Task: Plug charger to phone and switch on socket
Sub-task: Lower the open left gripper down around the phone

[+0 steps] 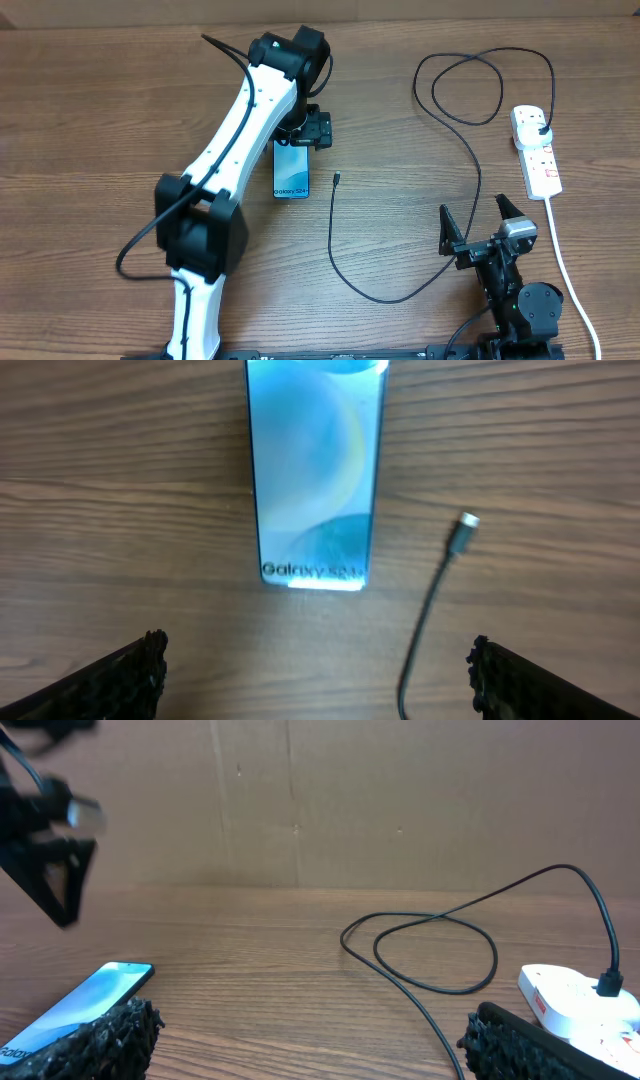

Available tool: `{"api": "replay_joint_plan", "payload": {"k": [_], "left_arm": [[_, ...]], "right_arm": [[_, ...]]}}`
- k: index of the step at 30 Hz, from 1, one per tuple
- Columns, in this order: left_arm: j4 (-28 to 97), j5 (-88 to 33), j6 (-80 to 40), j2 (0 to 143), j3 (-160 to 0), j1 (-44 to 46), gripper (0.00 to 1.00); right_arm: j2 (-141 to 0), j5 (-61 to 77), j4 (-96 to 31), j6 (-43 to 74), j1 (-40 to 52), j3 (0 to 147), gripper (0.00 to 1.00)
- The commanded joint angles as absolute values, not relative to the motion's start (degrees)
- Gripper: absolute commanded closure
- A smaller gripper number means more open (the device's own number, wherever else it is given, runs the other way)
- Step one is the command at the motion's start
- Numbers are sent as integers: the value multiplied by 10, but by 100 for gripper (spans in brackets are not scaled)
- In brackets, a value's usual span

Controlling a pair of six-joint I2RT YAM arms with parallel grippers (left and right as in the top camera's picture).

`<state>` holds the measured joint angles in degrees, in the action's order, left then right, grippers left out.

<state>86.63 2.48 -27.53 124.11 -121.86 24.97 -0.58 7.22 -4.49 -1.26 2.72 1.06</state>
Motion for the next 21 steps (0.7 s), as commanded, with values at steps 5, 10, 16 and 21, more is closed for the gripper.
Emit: {"api": "replay_joint_plan", "payload": {"k": [5,10,16,21], "left_arm": [[866,49,-317,1134,-1213,260,0],[811,51,-328,1151,-1163,258,1],[764,51,-328,1176,-1114,253,0],[735,75,-328,1178,-1100,239,0]], "right_arm": [[-2,71,-42,-12,28,5,0],[-2,71,-42,-12,28,5,0],[-2,71,-42,-12,28,5,0],[-2,71,-42,-12,28,5,0]]}}
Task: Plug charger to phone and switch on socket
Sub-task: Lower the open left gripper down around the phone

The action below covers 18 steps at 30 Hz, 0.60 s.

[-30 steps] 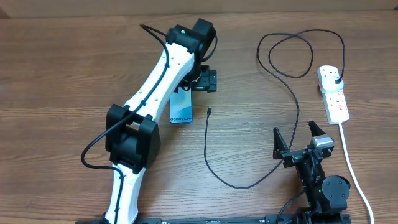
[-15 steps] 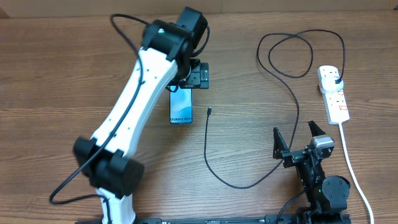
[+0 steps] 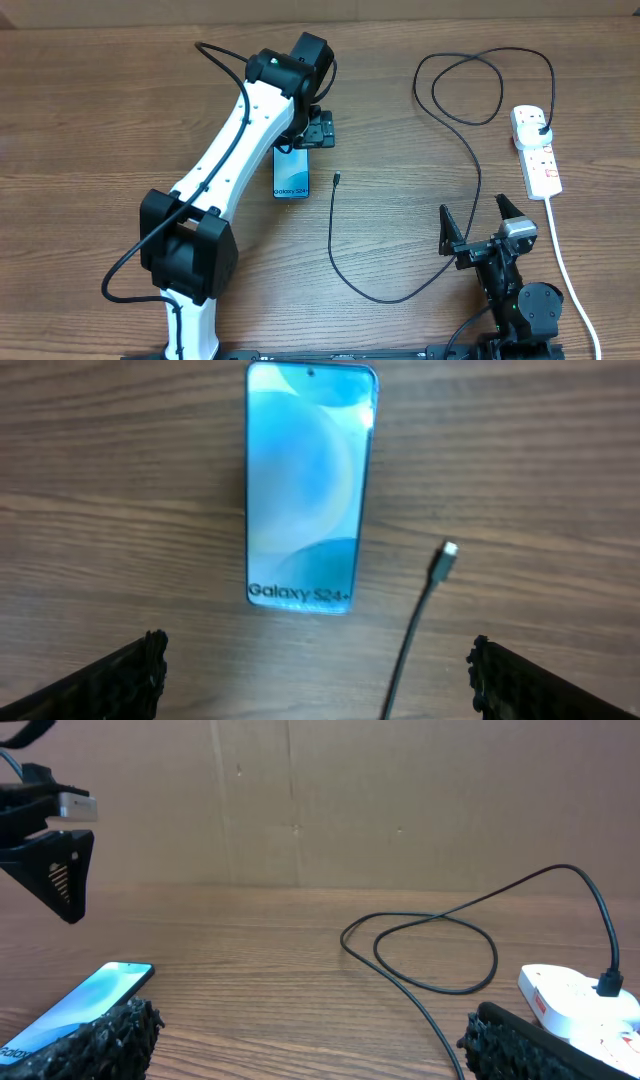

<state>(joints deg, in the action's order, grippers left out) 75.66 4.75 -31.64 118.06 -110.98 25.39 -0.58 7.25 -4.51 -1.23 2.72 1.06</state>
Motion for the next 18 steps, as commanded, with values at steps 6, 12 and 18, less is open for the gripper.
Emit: {"api": "replay_joint_plan", "payload": {"k": [6,12,18], "left_arm": [[662,42,-328,1178,-1022,223,0],[590,-28,-282,1179,-968,228,0],[601,-32,-253,1188,-976,228,0]], "right_arm": [[-2,71,-42,-12,28,5,0],[-2,71,-42,-12,28,5,0],[-2,71,-42,-12,28,5,0]]}}
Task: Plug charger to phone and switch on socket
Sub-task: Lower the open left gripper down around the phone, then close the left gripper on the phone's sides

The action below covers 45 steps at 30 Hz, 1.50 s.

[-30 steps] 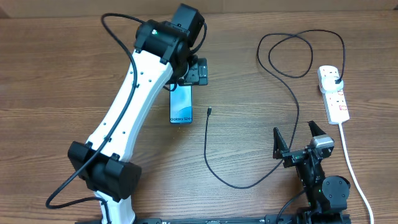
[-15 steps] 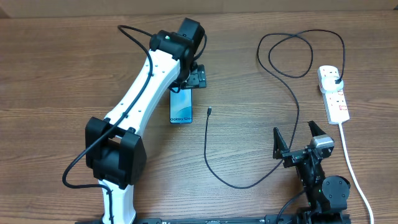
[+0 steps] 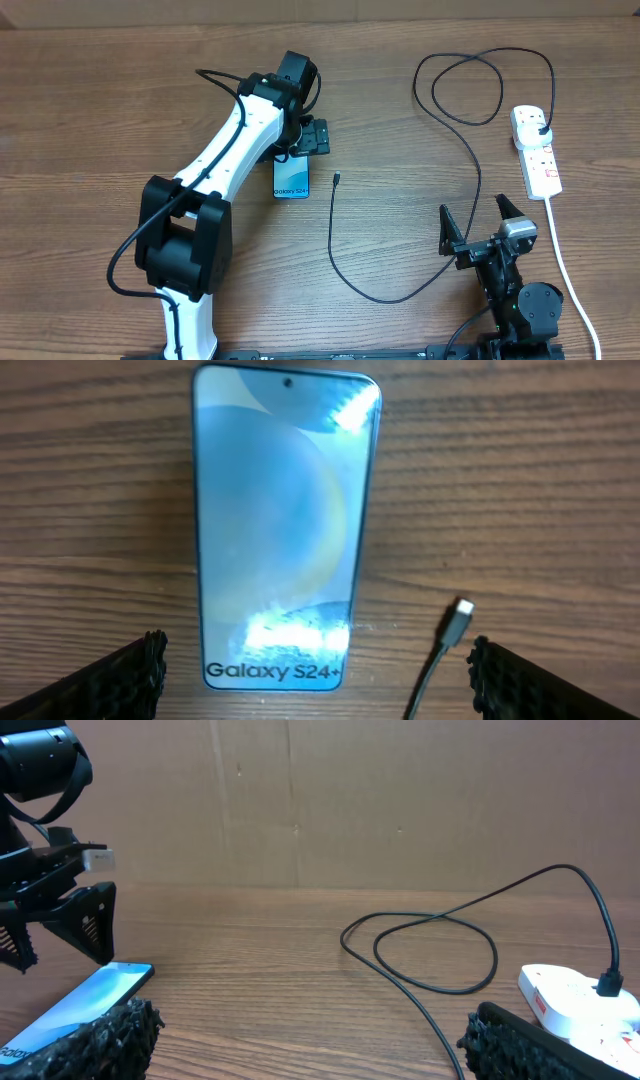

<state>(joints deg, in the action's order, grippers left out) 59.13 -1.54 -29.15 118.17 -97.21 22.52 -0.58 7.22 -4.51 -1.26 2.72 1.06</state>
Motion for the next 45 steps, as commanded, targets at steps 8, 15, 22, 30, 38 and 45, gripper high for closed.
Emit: {"api": "replay_joint_plan", "payload": {"k": [8,15,22,30,38,45], "left_arm": [[631,-20,-244,1253,-999,228,0],[598,9,-244,1260,-999,230,0],[593,53,-222,1260,-991,222,0],[557,13,-223,1261,-979,220,0],[552,37,-245,1263,-975,218,0],[538,29,-264,1264,-964,218,0]], "right_arm": [[-2,71,-42,-12,28,5,0],[-2,71,-42,-12,28,5,0],[-2,71,-42,-12,28,5,0],[-2,71,-42,-12,28,5,0],[-2,71,-42,-12,28,5,0],[-2,71,-42,-12,28,5,0]]}}
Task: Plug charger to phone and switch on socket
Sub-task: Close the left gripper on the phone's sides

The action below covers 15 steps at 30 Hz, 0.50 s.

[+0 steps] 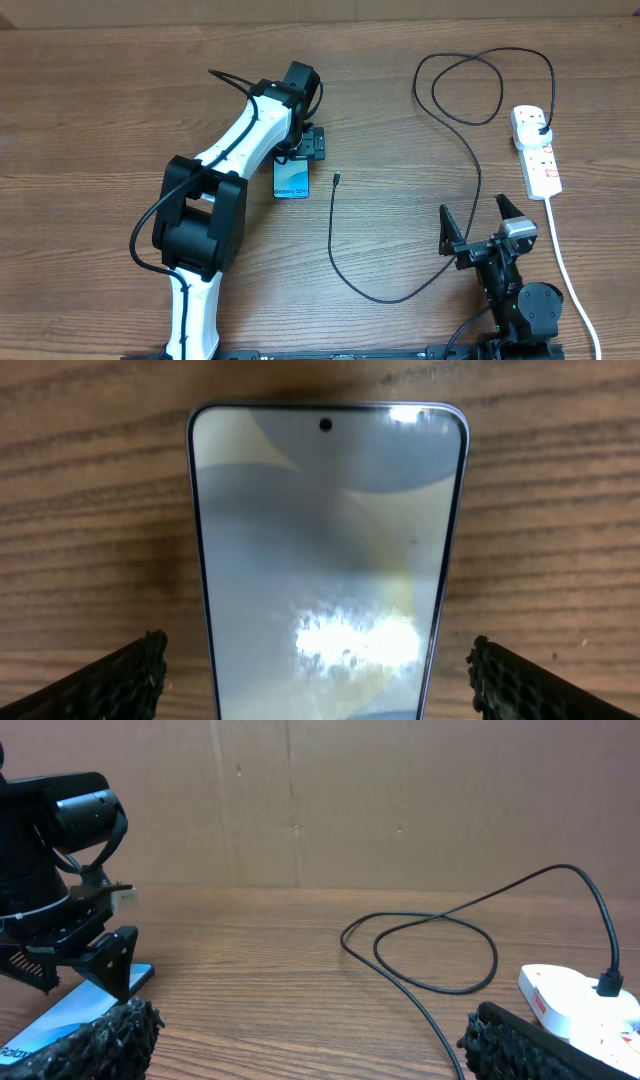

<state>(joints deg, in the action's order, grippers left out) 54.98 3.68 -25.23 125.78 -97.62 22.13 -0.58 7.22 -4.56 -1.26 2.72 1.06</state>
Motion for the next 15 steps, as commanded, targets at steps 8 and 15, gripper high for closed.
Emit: {"api": "replay_joint_plan", "payload": {"k": [8,15], "left_arm": [[524,19,-257,1264,-944,218,0],[500,21,-258,1264,-916,218,0]], "right_arm": [[-2,71,-42,-12,28,5,0],[-2,71,-42,-12,28,5,0]]}}
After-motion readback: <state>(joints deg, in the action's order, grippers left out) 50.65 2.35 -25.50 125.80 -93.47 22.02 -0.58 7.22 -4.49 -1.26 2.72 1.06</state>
